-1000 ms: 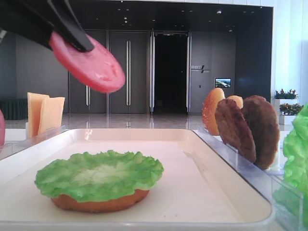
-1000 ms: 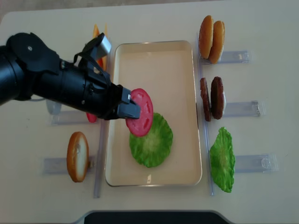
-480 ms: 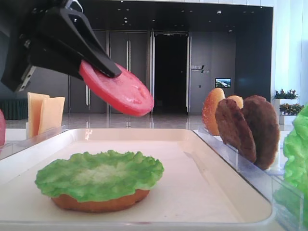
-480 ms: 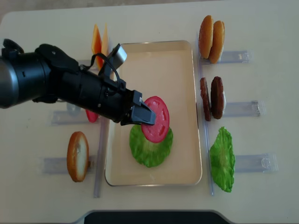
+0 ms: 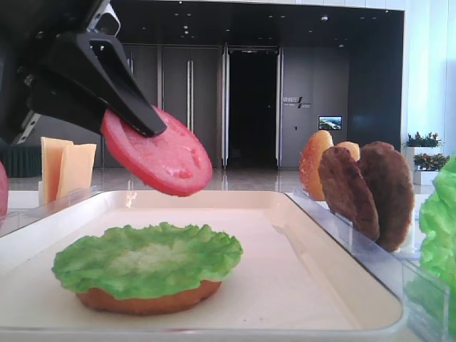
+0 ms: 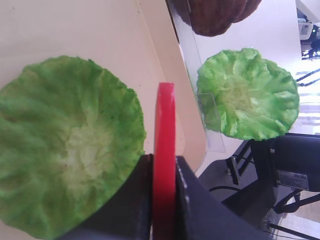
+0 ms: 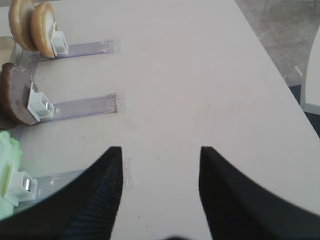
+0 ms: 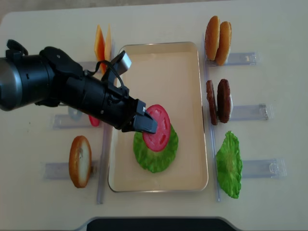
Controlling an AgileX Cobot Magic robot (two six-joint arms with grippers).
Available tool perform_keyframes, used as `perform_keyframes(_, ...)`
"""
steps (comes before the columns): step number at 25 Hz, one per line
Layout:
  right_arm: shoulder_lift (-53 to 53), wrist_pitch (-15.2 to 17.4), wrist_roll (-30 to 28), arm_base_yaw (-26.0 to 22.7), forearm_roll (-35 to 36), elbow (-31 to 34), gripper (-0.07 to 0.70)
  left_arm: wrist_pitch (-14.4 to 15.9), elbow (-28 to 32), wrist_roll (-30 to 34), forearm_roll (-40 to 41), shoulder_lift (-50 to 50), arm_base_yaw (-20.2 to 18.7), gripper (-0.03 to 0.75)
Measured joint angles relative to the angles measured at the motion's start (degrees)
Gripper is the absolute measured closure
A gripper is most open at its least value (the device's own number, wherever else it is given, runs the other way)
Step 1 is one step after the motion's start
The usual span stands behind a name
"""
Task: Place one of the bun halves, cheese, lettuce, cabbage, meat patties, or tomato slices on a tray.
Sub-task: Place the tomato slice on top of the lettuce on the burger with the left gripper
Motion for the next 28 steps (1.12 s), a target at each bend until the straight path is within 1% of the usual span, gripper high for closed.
perform_keyframes(5, 0.00, 0.00, 0.00, 0.00, 0.00, 0.00, 0.265, -0.21, 0.00, 0.85, 0.06, 0.30, 0.00, 0.658)
perform_keyframes(13, 0.00, 0.00, 0.00, 0.00, 0.00, 0.00, 0.265, -0.48, 0.00, 5.17, -3.00, 4.83, 0.00, 0.658)
perform_keyframes(21, 0.00, 0.00, 0.00, 0.00, 0.00, 0.00, 0.265, -0.62, 0.00, 6.87, -4.04, 7.99, 0.00, 0.658)
perform_keyframes(28, 0.00, 0.00, 0.00, 0.00, 0.00, 0.00, 0.265, -0.82, -0.05, 8.23, -4.36, 8.12, 0.00, 0.658)
